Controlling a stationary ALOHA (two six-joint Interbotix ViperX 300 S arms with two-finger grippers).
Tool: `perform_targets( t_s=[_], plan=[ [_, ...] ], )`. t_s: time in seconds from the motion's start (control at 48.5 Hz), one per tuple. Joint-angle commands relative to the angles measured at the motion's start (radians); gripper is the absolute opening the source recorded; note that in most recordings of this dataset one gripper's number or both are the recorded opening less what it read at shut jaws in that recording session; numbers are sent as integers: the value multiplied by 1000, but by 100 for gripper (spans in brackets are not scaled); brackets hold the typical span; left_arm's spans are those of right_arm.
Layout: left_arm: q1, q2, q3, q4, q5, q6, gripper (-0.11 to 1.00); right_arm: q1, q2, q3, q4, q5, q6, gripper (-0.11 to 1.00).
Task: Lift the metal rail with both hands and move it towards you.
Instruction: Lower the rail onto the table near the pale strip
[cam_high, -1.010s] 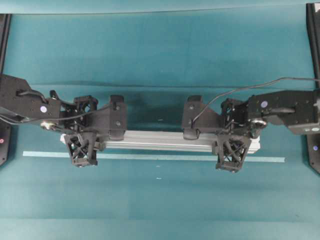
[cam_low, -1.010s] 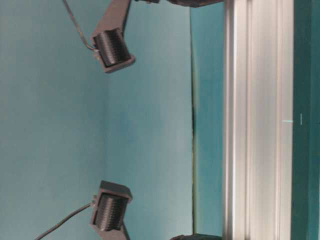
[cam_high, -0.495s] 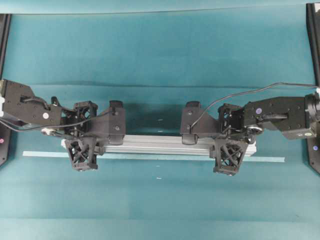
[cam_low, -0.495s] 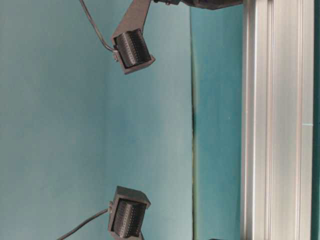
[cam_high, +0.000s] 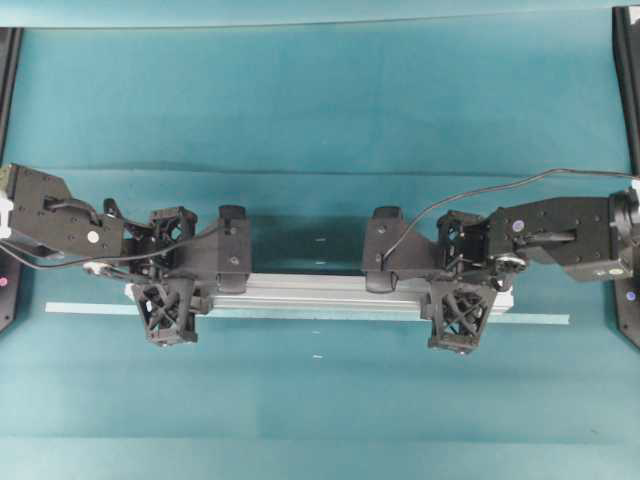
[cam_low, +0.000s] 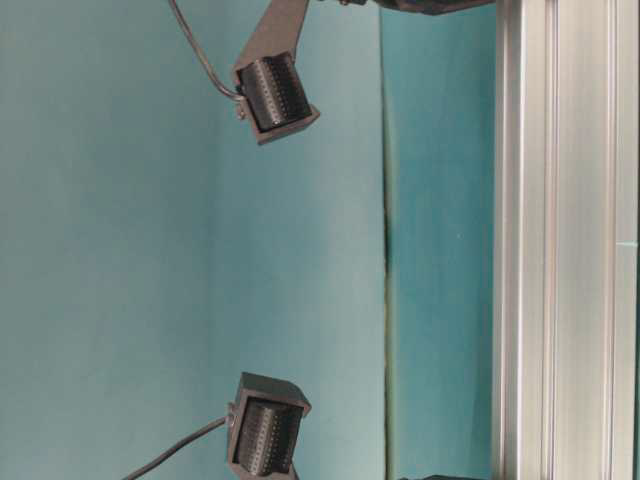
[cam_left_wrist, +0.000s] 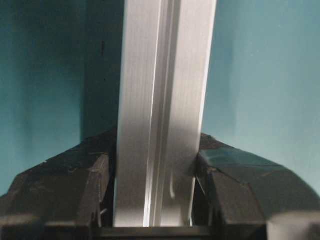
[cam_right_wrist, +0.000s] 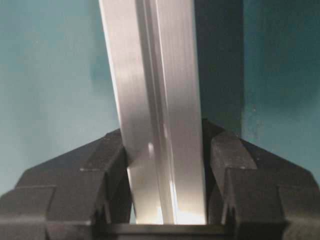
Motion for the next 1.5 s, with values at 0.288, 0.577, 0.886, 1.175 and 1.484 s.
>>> perform_targets(
  t_s=[0.288,0.577,0.886,1.175,1.484],
  plan=[
    [11,-5,20,-3,-15,-41,32,5,8,-9,11,-25,15,40],
    [14,-2,34,-3,-40,-41,32,-3,17,-9,8,-38,18,40],
    [11,0,28,-3,-48,-29,32,-3,31,-9,6,-48,11,40],
    [11,2,28,-3,-48,-29,32,-15,31,-6,0,-35,12,40],
    [11,2,28,-3,-48,-32,32,-21,31,-8,-2,-34,18,40]
  ],
)
